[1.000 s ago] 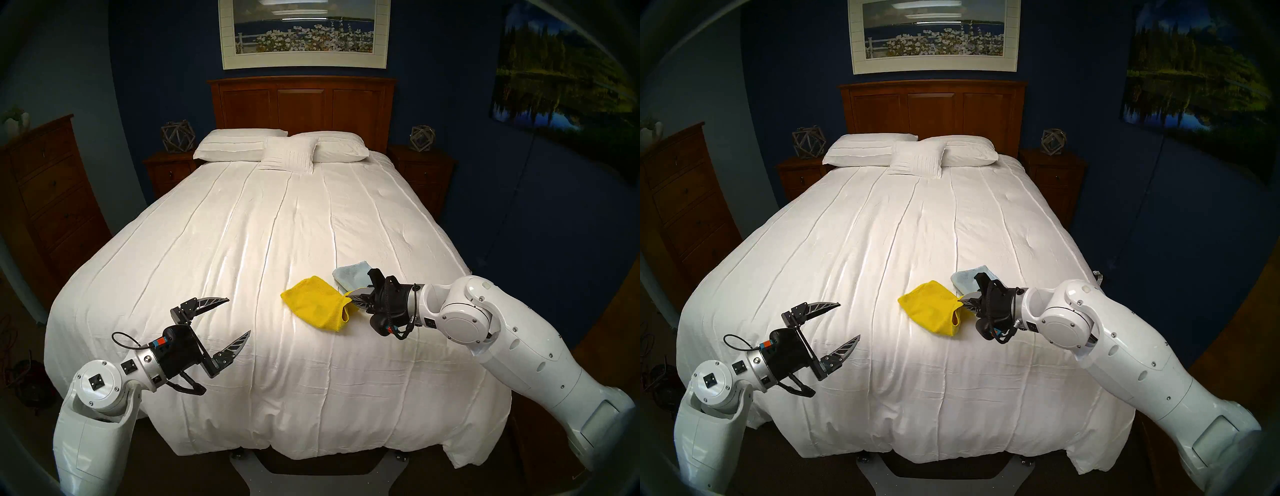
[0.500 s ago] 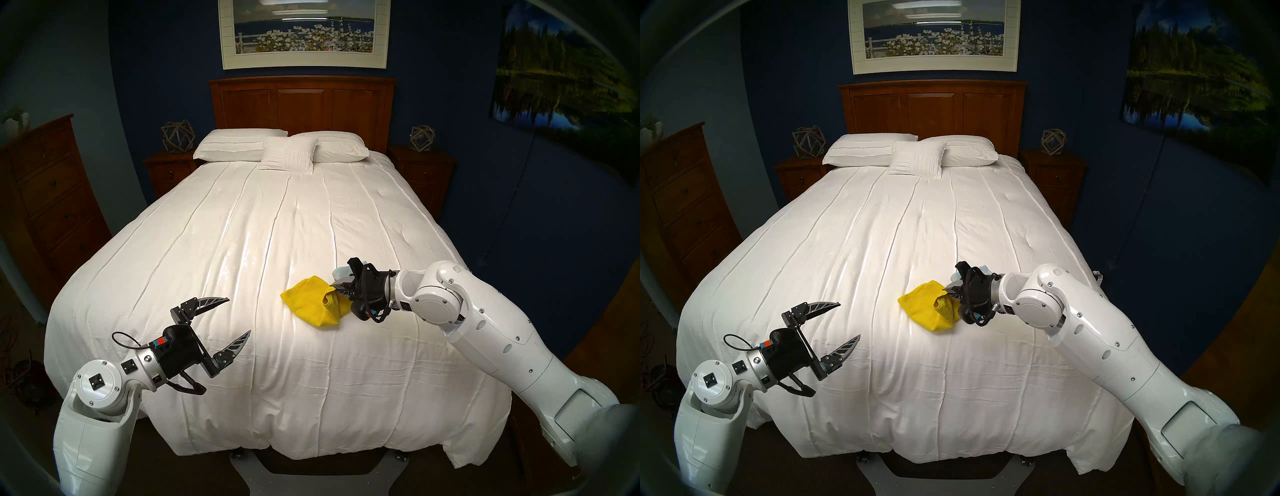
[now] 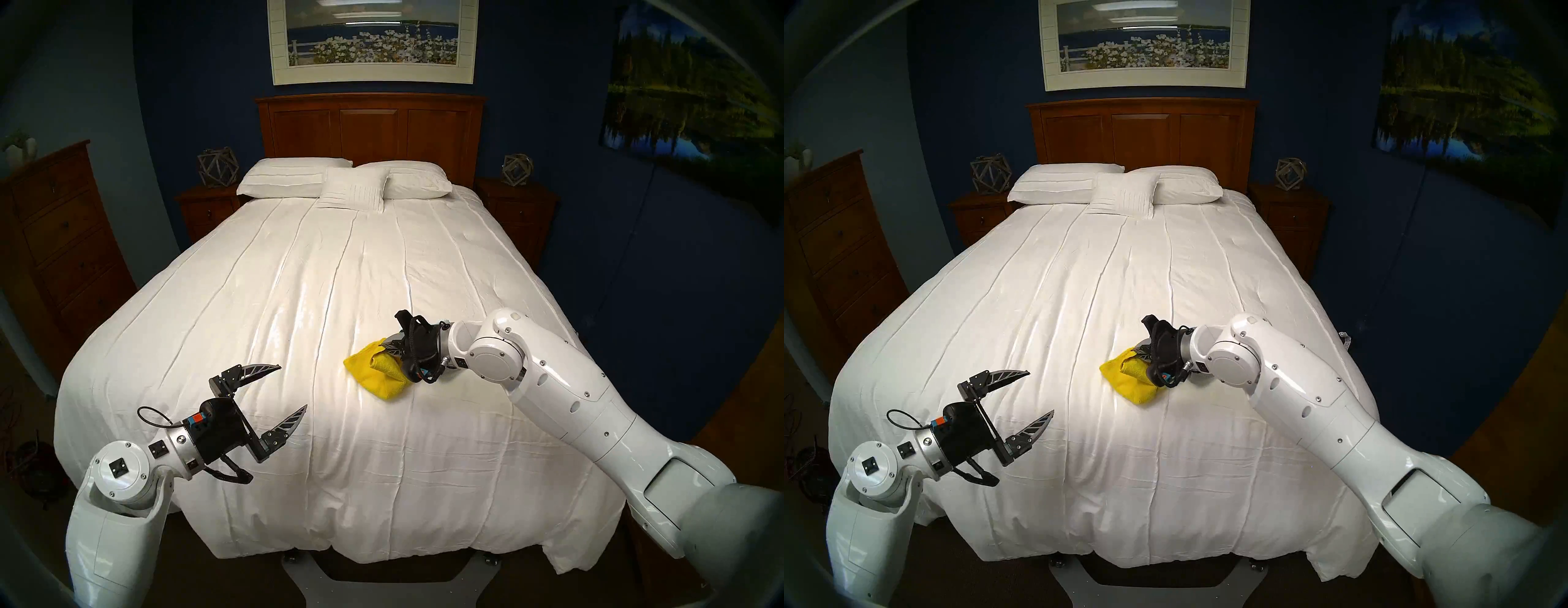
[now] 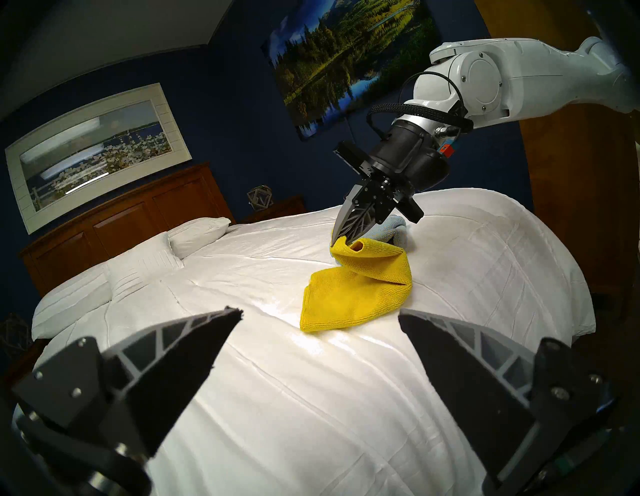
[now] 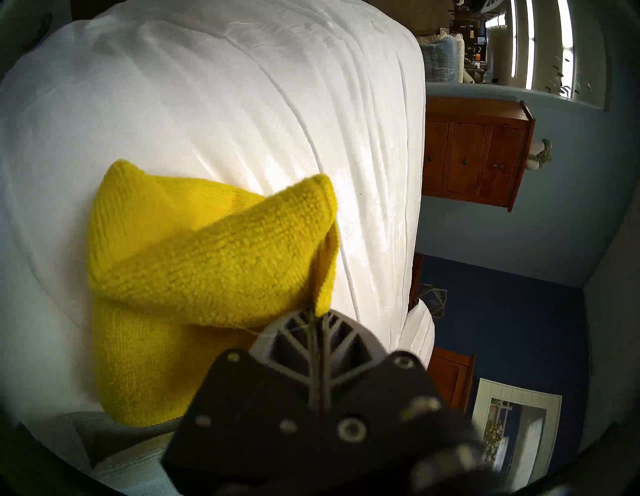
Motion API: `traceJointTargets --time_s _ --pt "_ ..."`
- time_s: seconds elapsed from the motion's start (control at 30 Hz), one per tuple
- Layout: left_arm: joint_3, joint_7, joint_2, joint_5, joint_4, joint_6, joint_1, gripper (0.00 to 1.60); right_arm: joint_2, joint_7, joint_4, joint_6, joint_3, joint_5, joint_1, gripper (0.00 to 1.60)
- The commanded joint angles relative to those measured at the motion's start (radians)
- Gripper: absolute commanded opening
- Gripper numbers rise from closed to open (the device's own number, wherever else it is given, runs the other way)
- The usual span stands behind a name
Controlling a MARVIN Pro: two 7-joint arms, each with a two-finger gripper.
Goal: Fold the hand towels twice and stack them up
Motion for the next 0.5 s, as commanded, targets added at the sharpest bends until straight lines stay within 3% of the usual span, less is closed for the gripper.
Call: traceJointTargets --time_s 0.0,0.07,0.1,0.2,0.23,0.4,0.47 --pt "-0.004 -0.001 0.002 -0.002 -0.013 -0.003 -0.001 1.6 -0.114 -0.009 0.092 0.004 -0.029 -0.002 0.113 0.04" --pt "-0.004 -0.001 0.002 -0.002 -0.013 -0.003 -0.001 1.6 -0.143 -0.003 0.136 0.0 -0.041 -0.005 0.141 0.13" --pt "-0.004 -0.001 0.001 -0.002 -0.013 -0.003 -0.001 1.6 -0.121 -0.019 0.118 0.002 -0.036 0.002 0.118 0.18" --pt "-0.005 -0.002 0.001 -0.002 -0.014 -0.002 -0.001 1.6 -0.18 -0.01 0.209 -0.006 -0.057 0.001 0.174 0.27" --pt "-0.005 -0.002 0.001 -0.002 -0.014 -0.002 -0.001 1.6 -0.166 -0.021 0.196 -0.007 -0.054 0.002 0.159 0.29" --pt "-0.006 -0.002 0.0 -0.002 -0.015 -0.002 0.0 1.6 -0.226 -0.024 0.306 -0.038 -0.07 0.009 0.214 0.46" --pt "-0.006 -0.003 0.0 -0.002 -0.016 -0.002 0.0 1.6 -0.235 -0.031 0.336 -0.066 -0.07 0.014 0.222 0.61"
